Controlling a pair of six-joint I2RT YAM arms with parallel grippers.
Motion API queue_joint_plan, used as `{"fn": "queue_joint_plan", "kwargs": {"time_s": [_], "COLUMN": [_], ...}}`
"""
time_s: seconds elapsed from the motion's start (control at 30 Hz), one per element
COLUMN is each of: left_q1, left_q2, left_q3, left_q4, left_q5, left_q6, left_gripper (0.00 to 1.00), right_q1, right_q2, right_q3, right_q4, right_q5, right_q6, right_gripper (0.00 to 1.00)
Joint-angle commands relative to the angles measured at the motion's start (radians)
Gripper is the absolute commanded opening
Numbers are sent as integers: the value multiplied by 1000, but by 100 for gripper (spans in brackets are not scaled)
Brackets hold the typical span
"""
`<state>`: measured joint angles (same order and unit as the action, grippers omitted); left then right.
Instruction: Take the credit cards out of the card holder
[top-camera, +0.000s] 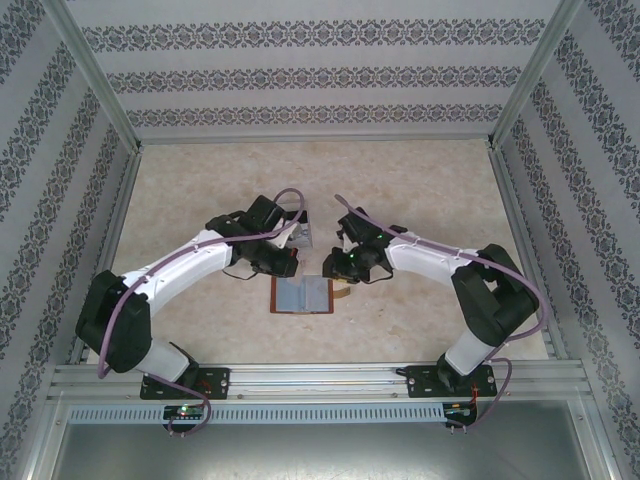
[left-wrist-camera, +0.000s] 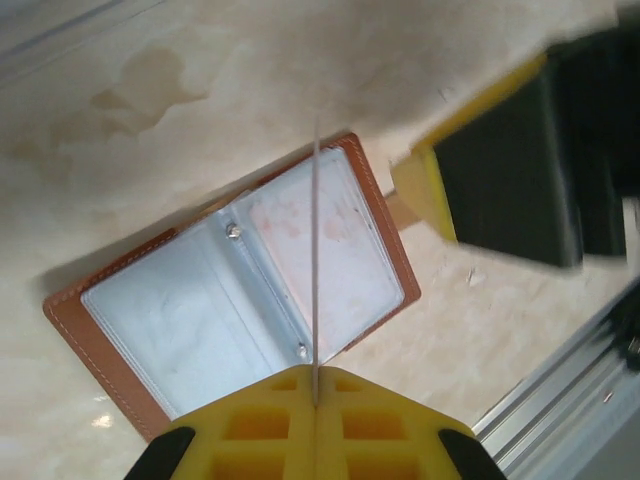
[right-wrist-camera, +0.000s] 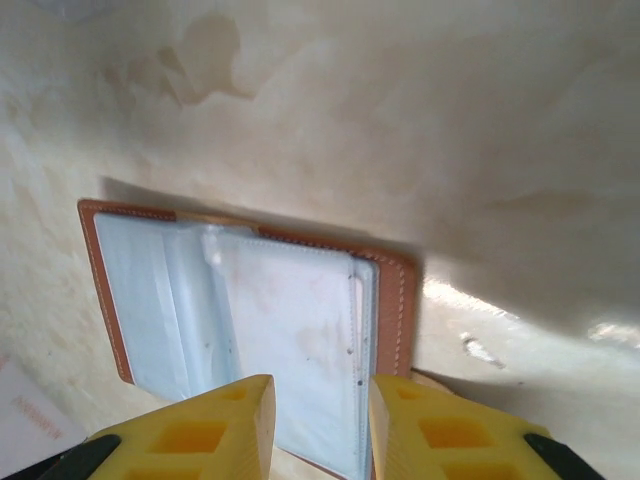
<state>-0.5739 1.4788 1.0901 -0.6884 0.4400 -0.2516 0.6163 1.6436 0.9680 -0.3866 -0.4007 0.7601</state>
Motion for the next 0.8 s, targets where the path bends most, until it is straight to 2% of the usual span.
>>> {"fn": "queue_joint_plan", "kwargs": {"time_s": [0.0, 0.2, 0.33, 0.53, 0.6, 0.77], "left_q1": [5, 5, 5, 7, 13, 64], "left_q2": [-35, -39, 24, 139, 171, 243], "left_q3": [36, 93, 190, 336, 372, 452], "left_q4": [-111, -186, -302, -426, -431, -436], "left_q5": [38, 4, -46, -127, -169, -186], "left_q6": [331, 687, 848, 1040, 1077, 1190], "left_gripper": [0, 0, 0, 0, 0, 0], "right_q1": [-41, -122, -164, -215, -223, -236], "right_q2": [-27, -43, -50, -40, -28, -15], "right_q3": [34, 49, 67, 90, 104, 110], "right_q4": [-57, -91, -122, -130, -136, -133], "right_q5": [7, -21, -29, -75, -85, -102], "right_q6": [-65, -123, -158, -186, -198, -206], "right_gripper": [31, 32, 32, 32, 32, 32]}}
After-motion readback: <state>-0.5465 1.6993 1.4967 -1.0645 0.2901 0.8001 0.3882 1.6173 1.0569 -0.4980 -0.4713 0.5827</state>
